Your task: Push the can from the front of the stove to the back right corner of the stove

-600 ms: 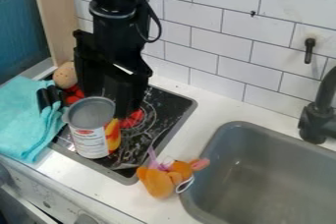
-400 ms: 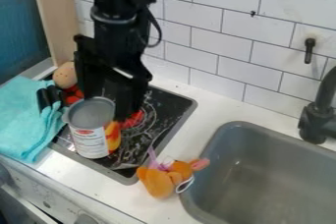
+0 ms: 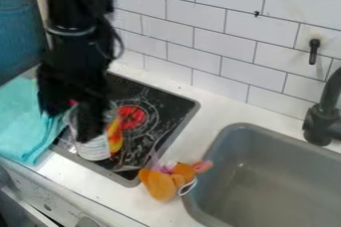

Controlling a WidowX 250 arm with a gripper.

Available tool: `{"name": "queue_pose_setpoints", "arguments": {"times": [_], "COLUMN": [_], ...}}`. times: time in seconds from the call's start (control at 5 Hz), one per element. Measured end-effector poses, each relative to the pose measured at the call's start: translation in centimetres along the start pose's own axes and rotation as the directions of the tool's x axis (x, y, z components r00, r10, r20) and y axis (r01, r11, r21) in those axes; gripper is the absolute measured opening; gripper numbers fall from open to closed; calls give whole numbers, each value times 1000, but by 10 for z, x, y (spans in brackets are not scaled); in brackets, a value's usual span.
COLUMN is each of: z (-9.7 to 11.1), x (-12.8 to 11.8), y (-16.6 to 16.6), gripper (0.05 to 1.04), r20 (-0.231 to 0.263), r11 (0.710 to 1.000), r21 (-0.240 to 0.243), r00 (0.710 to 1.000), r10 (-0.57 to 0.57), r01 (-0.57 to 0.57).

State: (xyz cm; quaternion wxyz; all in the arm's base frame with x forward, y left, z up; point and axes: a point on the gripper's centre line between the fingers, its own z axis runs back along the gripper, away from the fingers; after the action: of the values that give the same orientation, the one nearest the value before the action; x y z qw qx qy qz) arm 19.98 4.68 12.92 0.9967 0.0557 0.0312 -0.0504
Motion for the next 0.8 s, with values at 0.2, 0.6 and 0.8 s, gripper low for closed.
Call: {"name": "queue_pose_setpoints", "arguments": {"times": [0.2,0.6,0.8], "z": [-11,-49,-58], "x": [-11,-14,-10], "y": [23,39,39], "gripper": [1008,1008,1008], "r20": [-59,-186,-196], "r11": [999,997,997], "r21": [-23,-69,-75], "r00": [997,982,981], "r10": [45,31,15], "r01": [-47,-45,-30]}}
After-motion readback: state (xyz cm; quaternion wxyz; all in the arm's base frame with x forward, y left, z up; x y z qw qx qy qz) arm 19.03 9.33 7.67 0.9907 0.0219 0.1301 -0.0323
